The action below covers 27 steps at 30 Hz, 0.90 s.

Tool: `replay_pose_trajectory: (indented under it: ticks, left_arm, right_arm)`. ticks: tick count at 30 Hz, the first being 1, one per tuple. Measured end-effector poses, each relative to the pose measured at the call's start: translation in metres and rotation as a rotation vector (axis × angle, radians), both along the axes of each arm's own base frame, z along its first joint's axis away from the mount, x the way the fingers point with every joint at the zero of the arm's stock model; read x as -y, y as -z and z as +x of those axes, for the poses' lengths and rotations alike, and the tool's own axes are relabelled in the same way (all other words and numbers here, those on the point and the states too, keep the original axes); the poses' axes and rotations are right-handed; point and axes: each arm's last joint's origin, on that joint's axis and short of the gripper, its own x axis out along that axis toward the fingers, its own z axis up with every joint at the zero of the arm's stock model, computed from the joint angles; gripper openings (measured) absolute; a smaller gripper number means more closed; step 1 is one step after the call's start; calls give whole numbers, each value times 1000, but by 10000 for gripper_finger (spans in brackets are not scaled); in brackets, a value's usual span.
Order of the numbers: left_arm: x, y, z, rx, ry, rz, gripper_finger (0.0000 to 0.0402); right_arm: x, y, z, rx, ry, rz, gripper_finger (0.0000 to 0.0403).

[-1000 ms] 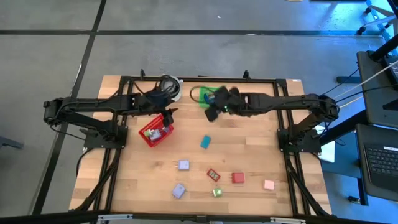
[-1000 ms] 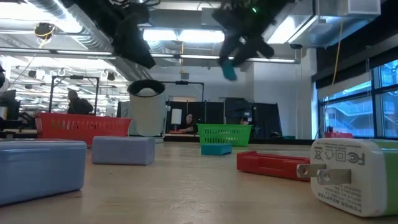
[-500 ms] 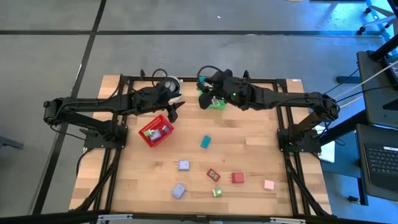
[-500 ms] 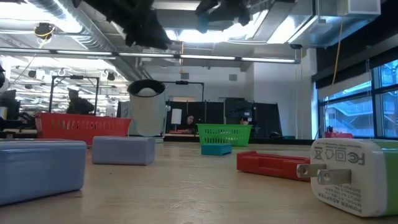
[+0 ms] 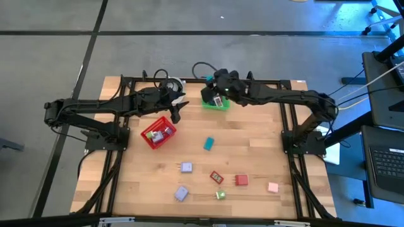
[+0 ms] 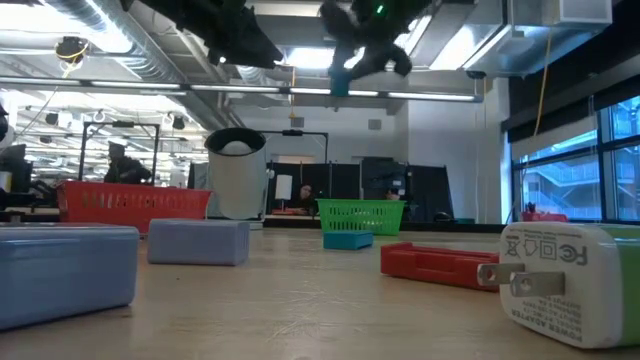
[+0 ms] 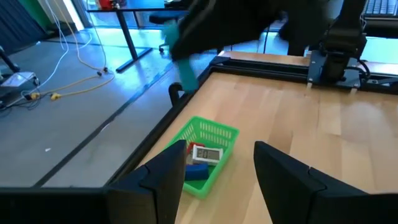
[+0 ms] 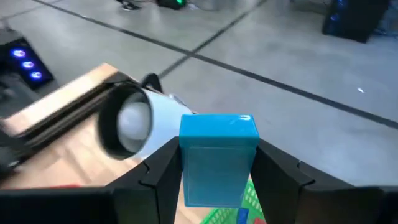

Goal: Pick & Place Office items
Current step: Put the right light blue digital clock into the green bin

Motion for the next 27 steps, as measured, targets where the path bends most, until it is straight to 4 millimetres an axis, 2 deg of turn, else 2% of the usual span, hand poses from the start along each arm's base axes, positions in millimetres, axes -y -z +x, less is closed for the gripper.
replay_pose_trajectory:
  ticks: [8, 15, 19, 27]
  left_arm:
    - [1, 0, 0, -3, 7, -2, 184]
    - [3, 2, 0, -21, 15, -11, 184]
    - [3, 3, 0, -28, 15, -14, 184]
    - [3, 3, 0, -28, 14, -15, 184]
  right_arm:
    - [33, 73, 27, -141, 69, 133, 169]
    - [51, 127, 35, -218, 88, 323, 169]
    - [55, 143, 37, -242, 91, 370, 169]
    - [56, 143, 37, -245, 87, 367, 179]
